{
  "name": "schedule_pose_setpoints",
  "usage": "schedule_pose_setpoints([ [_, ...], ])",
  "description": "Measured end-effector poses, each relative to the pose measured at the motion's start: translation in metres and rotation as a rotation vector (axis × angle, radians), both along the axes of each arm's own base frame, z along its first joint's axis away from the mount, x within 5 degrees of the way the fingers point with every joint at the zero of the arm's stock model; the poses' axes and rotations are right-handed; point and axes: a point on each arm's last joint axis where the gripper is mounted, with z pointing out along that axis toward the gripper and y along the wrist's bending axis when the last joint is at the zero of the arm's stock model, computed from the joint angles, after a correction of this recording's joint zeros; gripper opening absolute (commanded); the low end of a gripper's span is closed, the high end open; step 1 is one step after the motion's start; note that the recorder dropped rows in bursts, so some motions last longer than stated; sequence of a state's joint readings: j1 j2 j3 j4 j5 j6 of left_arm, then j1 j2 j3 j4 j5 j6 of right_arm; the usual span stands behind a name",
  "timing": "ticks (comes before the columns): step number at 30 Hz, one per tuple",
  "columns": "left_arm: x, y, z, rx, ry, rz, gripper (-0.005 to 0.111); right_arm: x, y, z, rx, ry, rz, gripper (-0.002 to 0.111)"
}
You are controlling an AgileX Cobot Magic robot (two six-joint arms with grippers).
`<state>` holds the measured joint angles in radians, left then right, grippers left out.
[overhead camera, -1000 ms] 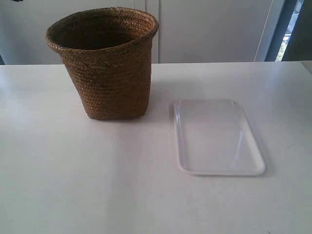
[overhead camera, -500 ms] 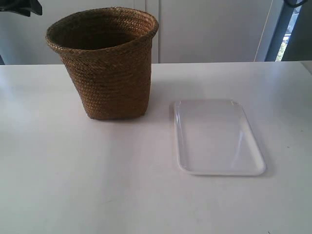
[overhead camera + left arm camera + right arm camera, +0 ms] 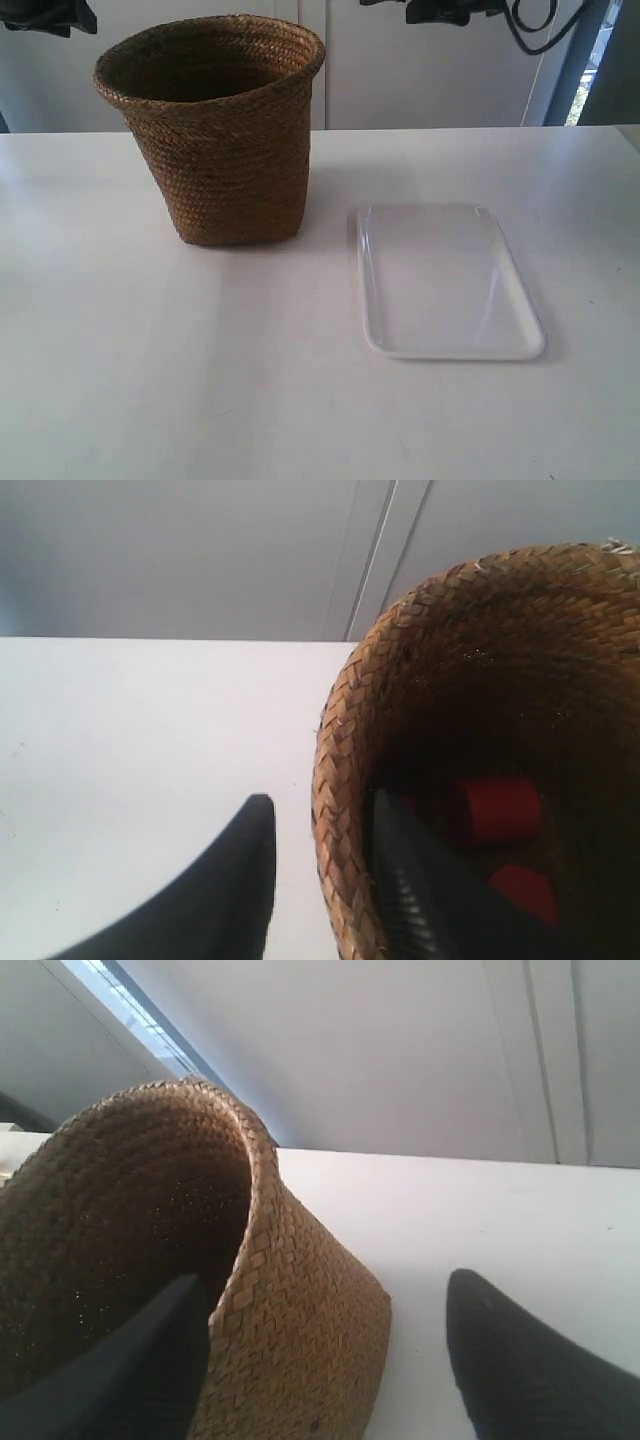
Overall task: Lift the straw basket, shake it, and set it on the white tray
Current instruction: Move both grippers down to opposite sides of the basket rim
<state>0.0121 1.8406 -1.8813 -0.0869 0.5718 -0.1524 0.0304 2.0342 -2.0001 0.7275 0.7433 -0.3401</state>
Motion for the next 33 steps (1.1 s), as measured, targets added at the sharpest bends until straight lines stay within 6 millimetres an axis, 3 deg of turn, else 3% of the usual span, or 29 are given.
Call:
schedule_pose_setpoints([
  [6,0.004,0.000,-0.010,0.015,0.037,-0.015,0.040,0.004,0.014,-0.009,0.052,0.027,0.024,0.070],
  [14,0.006,0.000,-0.017,0.028,0.064,-0.029,0.058,0.005,0.039,-0.020,0.068,0.050,0.075,0.070],
  [33,0.016,-0.002,-0.036,0.000,0.110,-0.033,0.058,0.011,0.056,-0.028,0.073,0.014,0.056,0.073],
])
